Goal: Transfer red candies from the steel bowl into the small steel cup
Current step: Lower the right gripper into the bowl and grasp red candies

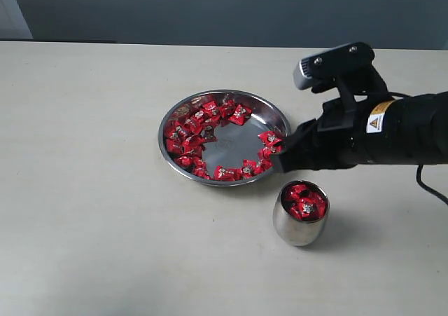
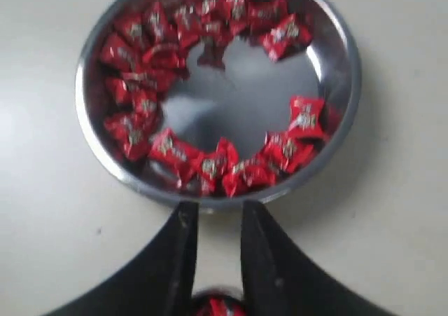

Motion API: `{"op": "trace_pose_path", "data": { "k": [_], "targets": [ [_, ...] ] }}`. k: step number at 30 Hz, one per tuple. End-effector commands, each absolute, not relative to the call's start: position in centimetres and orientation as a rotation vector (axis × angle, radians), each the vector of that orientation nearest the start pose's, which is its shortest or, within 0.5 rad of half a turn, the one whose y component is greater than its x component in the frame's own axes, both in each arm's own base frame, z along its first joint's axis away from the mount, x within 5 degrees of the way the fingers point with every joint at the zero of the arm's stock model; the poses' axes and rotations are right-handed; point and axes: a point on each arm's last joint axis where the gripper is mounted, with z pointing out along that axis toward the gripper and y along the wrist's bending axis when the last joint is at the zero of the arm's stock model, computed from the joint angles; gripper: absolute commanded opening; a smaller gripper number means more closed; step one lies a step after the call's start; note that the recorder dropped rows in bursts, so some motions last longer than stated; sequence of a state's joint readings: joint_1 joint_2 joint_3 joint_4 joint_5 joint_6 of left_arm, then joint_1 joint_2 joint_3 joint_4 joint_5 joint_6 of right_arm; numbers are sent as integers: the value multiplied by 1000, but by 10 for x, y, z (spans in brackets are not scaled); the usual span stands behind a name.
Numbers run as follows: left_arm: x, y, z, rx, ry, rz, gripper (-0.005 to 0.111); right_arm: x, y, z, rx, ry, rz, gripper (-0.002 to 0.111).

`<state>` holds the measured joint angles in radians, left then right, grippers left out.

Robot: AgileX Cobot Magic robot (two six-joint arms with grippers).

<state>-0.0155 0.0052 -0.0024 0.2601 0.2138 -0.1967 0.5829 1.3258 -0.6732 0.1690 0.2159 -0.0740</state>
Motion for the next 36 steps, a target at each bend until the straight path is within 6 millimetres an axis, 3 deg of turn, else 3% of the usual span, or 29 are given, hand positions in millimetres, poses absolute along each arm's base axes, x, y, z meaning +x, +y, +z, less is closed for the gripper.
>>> {"op": "trace_pose_path", "data": {
  "k": [1, 9, 15, 19, 26, 36],
  "targets": [
    [56, 4, 195, 22, 1685, 65, 0, 228, 151, 238, -567, 2183, 378, 23],
    [56, 4, 195, 22, 1685, 65, 0, 277, 183, 241, -665, 2157, 317, 24],
    [56, 4, 195, 22, 1685, 65, 0, 315, 206, 225, -783, 2227, 231, 43],
    [56, 4, 195, 22, 1685, 65, 0, 333, 218, 210, -805, 2275, 214, 45],
    [56, 4, 195, 22, 1685, 65, 0, 340, 224, 184, -780, 2393, 235, 45],
    [56, 4, 195, 22, 1685, 65, 0, 335, 239, 188, -797, 2325, 293, 45]
  ]
}}
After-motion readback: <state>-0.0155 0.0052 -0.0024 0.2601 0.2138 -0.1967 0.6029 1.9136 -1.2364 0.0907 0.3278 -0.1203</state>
